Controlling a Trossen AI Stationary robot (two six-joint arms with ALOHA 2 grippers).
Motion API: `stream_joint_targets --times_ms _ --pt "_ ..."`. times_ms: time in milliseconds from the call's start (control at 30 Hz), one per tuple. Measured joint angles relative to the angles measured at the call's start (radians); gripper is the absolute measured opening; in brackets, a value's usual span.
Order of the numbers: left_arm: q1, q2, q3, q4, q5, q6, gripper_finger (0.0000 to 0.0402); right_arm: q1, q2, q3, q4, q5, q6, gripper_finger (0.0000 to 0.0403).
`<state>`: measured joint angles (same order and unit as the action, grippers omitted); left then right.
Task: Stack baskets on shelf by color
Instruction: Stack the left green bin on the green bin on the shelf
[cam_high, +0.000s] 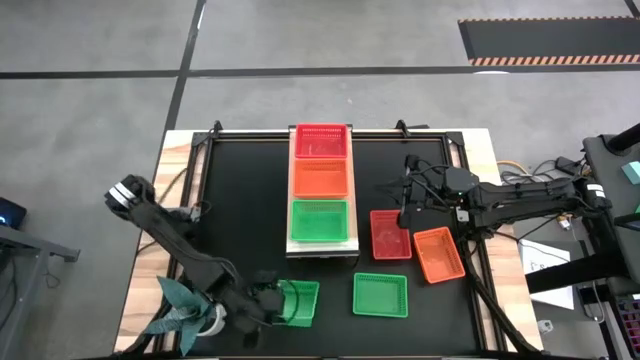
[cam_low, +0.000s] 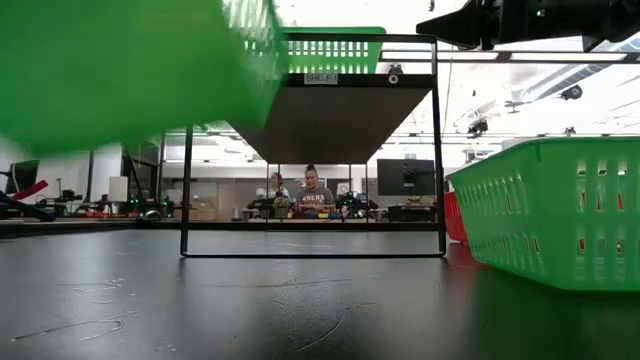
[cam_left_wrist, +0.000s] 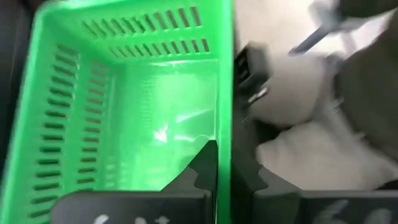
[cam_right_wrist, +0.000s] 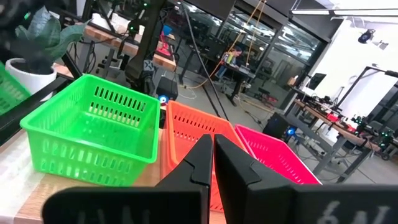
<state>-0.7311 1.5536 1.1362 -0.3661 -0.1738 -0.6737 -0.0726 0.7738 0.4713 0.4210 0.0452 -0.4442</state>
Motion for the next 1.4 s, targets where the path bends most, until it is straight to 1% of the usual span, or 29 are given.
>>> stream_joint_targets --times_ms 200,267,367,433,600,800,967,1200,1400 --pt "0.001 -0.159 0.001 0.064 0.001 0.014 0.0 0.0 0.0 0.0 -0.002 0.0 0.0 0.0009" --pt "0.003 -0.208 0.001 0.073 -0.005 0.067 0.0 0.0 0.0 0.0 -0.002 0.0 0.0 0.0009" --pt "0.009 -0.27 0.001 0.079 -0.084 0.165 0.0 0.0 0.0 0.0 0.0 0.0 0.0 0.0009" --pt "0.024 -0.304 0.001 0.115 -0.12 0.231 0.0 0.0 0.0 0.0 0.001 0.0 0.0 0.0009" --pt "0.079 -0.367 0.011 0.172 -0.123 0.346 0.0 0.0 0.0 0.0 0.002 0.0 0.006 0.0009" --pt "0.167 -0.349 0.101 0.095 -0.129 0.526 0.0 0.0 0.0 0.0 0.002 0.0 0.006 0.0009" --pt "0.252 -0.294 0.16 -0.031 -0.182 0.621 0.0 0.0 0.0 0.0 -0.002 0.007 0.006 0.0009" --pt "0.375 -0.221 0.164 -0.072 -0.187 0.638 0.0 0.0 0.0 0.0 -0.005 0.008 0.006 0.0009" --pt "0.417 -0.178 0.164 -0.101 -0.188 0.66 0.0 0.0 0.0 0.0 -0.006 0.008 0.006 0.0009"
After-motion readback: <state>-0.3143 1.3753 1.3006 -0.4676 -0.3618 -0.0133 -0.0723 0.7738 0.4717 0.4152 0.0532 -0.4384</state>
